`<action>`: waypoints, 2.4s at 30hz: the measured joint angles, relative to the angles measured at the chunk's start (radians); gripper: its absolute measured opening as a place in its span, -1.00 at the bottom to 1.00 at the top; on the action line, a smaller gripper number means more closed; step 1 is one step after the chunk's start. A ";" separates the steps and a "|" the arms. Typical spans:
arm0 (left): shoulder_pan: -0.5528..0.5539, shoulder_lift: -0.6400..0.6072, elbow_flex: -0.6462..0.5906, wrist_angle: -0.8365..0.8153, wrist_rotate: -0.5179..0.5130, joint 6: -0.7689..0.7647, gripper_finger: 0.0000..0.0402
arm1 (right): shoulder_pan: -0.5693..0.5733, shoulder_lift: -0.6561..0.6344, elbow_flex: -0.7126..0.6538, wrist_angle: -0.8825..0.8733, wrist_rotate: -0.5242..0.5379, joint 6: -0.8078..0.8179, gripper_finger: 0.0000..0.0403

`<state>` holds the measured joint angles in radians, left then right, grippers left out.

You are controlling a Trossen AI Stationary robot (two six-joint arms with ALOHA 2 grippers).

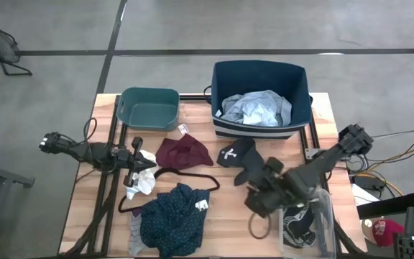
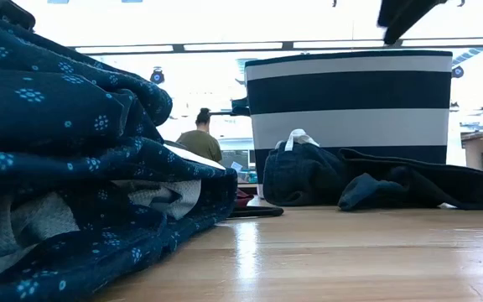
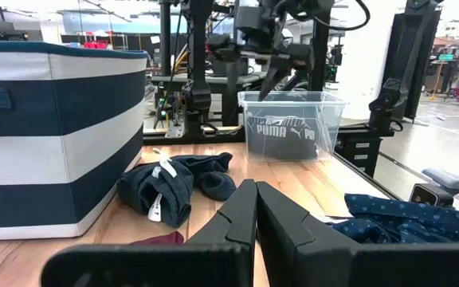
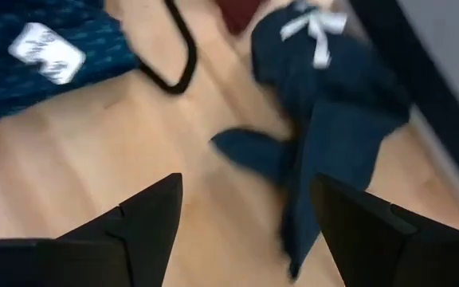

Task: Pick & Place Cloths
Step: Put the black boxer shorts into the transparent bin

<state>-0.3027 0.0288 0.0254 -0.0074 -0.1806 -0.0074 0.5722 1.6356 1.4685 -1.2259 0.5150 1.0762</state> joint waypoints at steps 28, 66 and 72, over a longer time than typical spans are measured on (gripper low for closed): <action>0.000 0.000 0.000 0.000 0.000 0.000 -0.93 | -0.283 0.280 -0.019 0.084 0.180 -0.310 0.36; 0.000 0.002 0.000 0.000 0.000 0.000 -0.93 | -0.376 0.280 -0.328 0.453 -0.106 -0.378 -0.64; 0.000 0.002 0.000 0.000 0.000 0.000 -0.93 | -0.358 0.282 -0.273 0.438 -0.136 -0.403 -0.89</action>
<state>-0.3028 0.0307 0.0256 -0.0074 -0.1806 -0.0074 0.2140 1.9171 1.1954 -0.7883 0.3794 0.6733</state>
